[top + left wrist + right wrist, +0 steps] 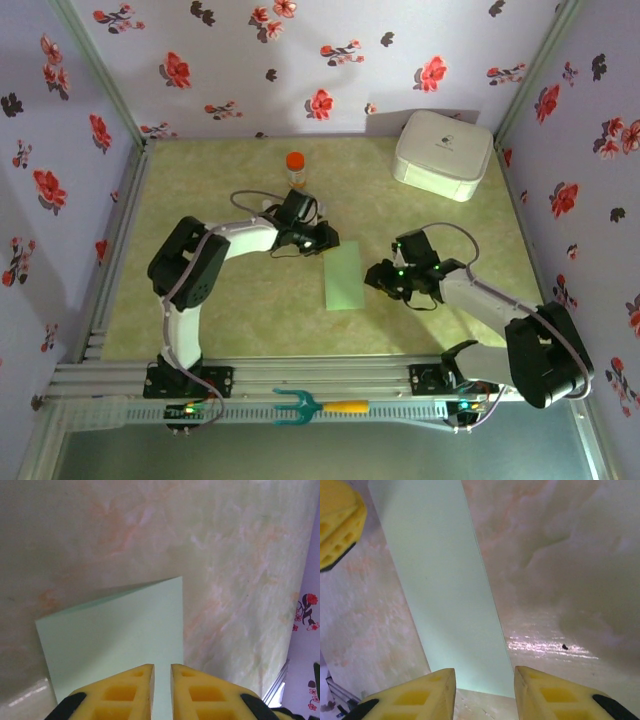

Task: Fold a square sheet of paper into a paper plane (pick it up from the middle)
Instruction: First fold the square sheet of paper in half at the center of the table, then fold the triangle a second time at the center of the table.

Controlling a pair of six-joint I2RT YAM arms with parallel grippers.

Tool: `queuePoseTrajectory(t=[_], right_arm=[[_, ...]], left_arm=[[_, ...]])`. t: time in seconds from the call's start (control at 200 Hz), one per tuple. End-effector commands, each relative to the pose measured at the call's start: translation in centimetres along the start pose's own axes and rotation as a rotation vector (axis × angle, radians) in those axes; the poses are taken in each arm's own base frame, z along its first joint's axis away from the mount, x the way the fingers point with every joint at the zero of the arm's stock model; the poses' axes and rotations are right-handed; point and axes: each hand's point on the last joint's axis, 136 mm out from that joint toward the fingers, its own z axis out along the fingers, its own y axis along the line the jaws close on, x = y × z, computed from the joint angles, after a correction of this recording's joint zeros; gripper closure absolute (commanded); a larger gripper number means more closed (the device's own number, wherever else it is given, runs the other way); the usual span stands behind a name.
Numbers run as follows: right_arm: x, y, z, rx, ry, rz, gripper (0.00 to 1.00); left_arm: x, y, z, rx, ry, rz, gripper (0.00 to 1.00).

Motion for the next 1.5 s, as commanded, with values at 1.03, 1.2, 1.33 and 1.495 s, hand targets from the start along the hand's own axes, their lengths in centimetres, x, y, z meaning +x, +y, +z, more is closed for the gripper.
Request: queuePoseTrajectory(t=[1.03,1.2,1.33,1.495], right_arm=[[3.8,-0.6,2.3,-0.053,0.211,0.099,0.56],[4.0,-0.7,2.6,-0.056,0.216,0.107,0.58],[4.1,-0.9,2.8,-0.054,0.224,0.111,0.58],[4.1,-0.1,3.1,-0.094,0.234,0.107,0.59]], left_arm=[[2.2,6.3,2.3,-0.046,0.037,-0.123,0.84],[2.1,6.2,2.3,-0.049,0.039,-0.119,0.84],[2.1,6.2,2.2,-0.049,0.039,-0.116,0.84],[2.1,6.2,2.2,-0.05,0.039,-0.117,0.84]])
